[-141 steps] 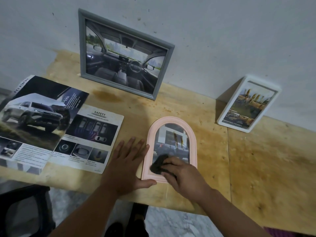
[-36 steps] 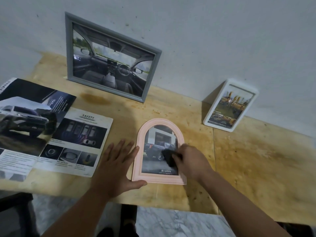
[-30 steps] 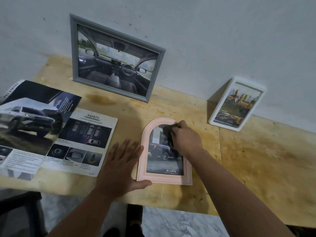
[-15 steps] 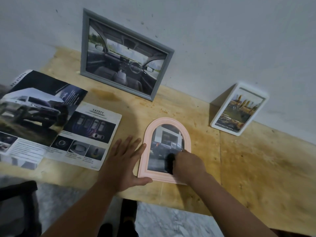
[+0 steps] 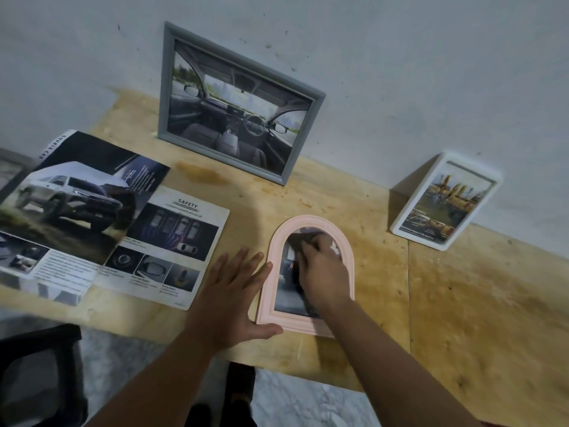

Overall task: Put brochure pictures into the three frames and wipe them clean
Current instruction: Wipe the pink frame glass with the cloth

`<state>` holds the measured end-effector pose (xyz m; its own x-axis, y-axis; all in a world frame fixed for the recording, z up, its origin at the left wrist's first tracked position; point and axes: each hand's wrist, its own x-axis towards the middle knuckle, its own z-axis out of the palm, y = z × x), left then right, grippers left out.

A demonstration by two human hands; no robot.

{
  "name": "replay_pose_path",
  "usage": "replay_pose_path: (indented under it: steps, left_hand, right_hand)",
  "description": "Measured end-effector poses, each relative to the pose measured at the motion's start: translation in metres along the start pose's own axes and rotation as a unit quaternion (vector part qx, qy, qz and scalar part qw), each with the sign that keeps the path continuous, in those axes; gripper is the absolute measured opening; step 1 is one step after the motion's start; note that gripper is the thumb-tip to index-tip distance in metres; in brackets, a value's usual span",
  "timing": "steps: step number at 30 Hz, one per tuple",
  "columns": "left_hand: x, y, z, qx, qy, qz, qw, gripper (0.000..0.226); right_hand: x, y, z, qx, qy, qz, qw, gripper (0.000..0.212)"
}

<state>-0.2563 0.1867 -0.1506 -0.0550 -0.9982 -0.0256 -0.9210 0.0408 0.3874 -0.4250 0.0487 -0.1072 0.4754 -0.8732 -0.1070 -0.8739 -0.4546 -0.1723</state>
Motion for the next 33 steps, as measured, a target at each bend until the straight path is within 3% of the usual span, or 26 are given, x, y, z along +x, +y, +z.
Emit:
replay_pose_path:
  steps: [4,7,9,11,14,16,20,24,29,31,33]
  left_hand:
    - [0.000,-0.001,0.002,0.003,-0.001,-0.001,1.000,0.115]
    - [0.000,0.000,0.002,0.000,0.001,-0.001,1.000,0.115]
    - [0.000,0.000,0.001,-0.001,0.005,-0.002,1.000,0.116]
    - [0.001,0.000,0.002,0.001,0.007,-0.001,1.000,0.117]
    - [0.002,0.000,0.002,0.011,0.008,0.002,1.000,0.117]
    - [0.001,0.001,0.003,0.015,0.013,0.005,1.000,0.117]
    - [0.000,0.001,0.005,0.020,0.016,0.005,1.000,0.116]
    - [-0.001,0.000,0.006,0.026,0.017,0.007,0.999,0.115]
    - [-0.001,0.001,0.005,0.027,0.030,0.012,0.999,0.116]
    - [-0.001,0.001,0.006,0.022,0.042,0.013,0.999,0.116]
    - [-0.001,0.000,0.006,0.022,0.049,0.015,0.998,0.116]
  right_hand:
    - [-0.045,-0.002,0.001,0.005,-0.050,-0.116,0.992,0.028]
    - [-0.059,0.016,-0.025,0.029,-0.173,-0.203,0.963,0.034]
    - [-0.043,0.024,-0.044,0.083,-0.246,-0.199,0.945,0.031]
    - [-0.015,0.035,-0.056,0.133,-0.192,-0.141,0.962,0.023]
    - [0.020,0.047,-0.048,0.066,-0.009,-0.038,0.997,0.028]
    - [0.020,0.037,-0.028,0.027,0.010,0.000,1.000,0.031]
    - [-0.018,0.004,0.004,0.056,-0.014,-0.066,0.996,0.031]
    - [-0.064,0.008,-0.011,0.061,-0.099,-0.174,0.978,0.030]
    - [-0.058,0.024,-0.042,-0.080,-0.193,-0.287,0.935,0.030]
    - [-0.040,0.020,-0.055,-0.146,-0.238,-0.282,0.918,0.029]
    - [-0.018,0.027,-0.069,-0.220,-0.268,-0.190,0.919,0.024]
